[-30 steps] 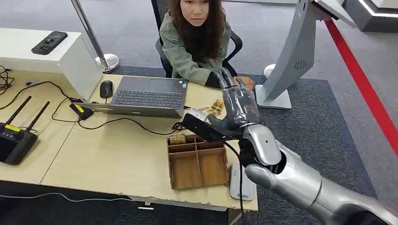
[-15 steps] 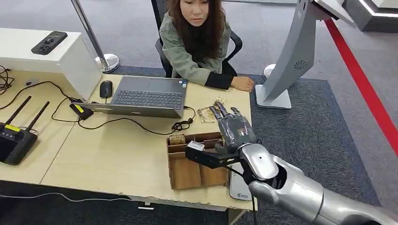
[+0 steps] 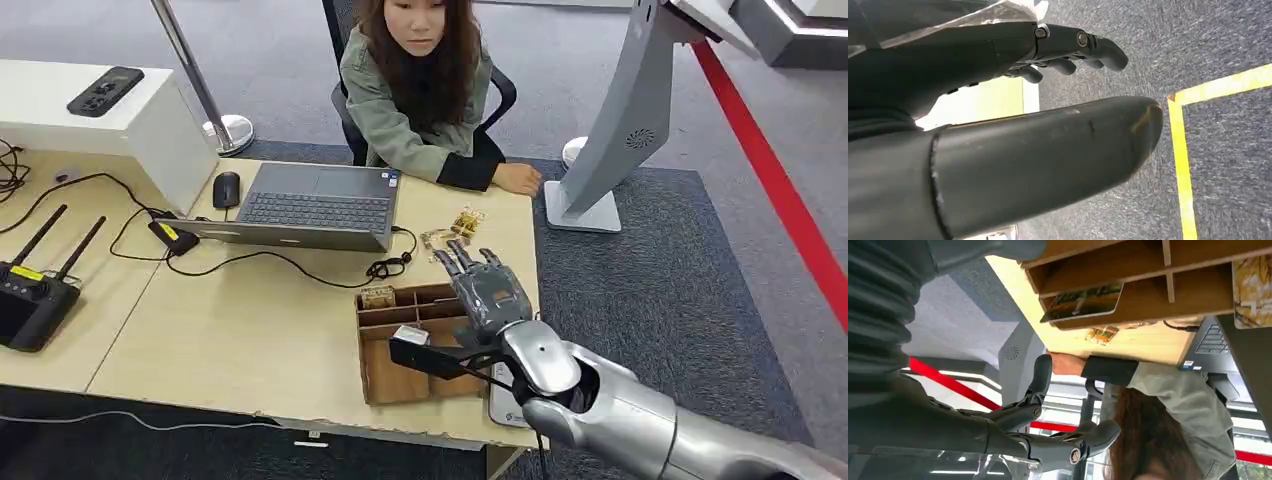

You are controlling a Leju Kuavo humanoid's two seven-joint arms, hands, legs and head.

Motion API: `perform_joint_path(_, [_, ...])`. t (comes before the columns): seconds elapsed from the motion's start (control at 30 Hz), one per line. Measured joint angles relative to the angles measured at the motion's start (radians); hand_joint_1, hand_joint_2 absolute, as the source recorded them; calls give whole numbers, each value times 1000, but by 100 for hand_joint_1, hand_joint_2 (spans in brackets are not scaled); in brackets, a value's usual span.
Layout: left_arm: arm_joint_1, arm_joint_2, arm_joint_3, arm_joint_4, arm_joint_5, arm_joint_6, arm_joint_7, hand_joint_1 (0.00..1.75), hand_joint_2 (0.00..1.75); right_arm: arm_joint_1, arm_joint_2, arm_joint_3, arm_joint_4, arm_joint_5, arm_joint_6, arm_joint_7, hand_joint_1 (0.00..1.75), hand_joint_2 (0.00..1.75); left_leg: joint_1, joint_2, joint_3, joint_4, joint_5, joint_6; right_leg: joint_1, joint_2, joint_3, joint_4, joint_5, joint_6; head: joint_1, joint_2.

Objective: Pass the card to the sensor for recognition and then transmit it.

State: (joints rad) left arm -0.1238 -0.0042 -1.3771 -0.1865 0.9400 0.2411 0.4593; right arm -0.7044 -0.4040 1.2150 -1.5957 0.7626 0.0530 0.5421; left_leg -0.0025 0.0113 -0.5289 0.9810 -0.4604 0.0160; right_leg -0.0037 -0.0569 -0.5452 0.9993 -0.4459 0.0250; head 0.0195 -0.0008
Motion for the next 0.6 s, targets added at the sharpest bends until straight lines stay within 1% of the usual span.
perform_joint_path(0.1, [0,0,0,-2,0,1,0,0,0,2,7,7,16,14,-6,-8,12,175,0,0,0,0,0,0,0,0,0,0,0,0,0,0])
perform_joint_path(0.13, [0,0,0,-2,-1,1,0,0,0,3,9,7,21,23,-11,-8,16,175,0,0,0,0,0,0,0,0,0,0,0,0,0,0])
perform_joint_path(0.27, [0,0,0,-4,-1,1,0,0,0,4,13,7,29,36,-16,-8,16,175,0,0,0,0,0,0,0,0,0,0,0,0,0,0])
perform_joint_path(0.33, [0,0,0,-5,-1,1,0,0,0,5,16,8,33,45,-19,-8,19,175,0,0,0,0,0,0,0,0,0,0,0,0,0,0])
perform_joint_path(0.37, [0,-1,0,-6,-1,2,0,0,0,8,27,12,60,84,-30,-8,23,175,0,0,0,0,0,0,0,0,0,0,0,0,0,0])
perform_joint_path(0.6, [0,-3,2,-8,0,1,0,0,0,14,41,10,102,110,-42,-8,28,175,0,0,0,0,0,0,0,0,0,0,0,0,0,0])
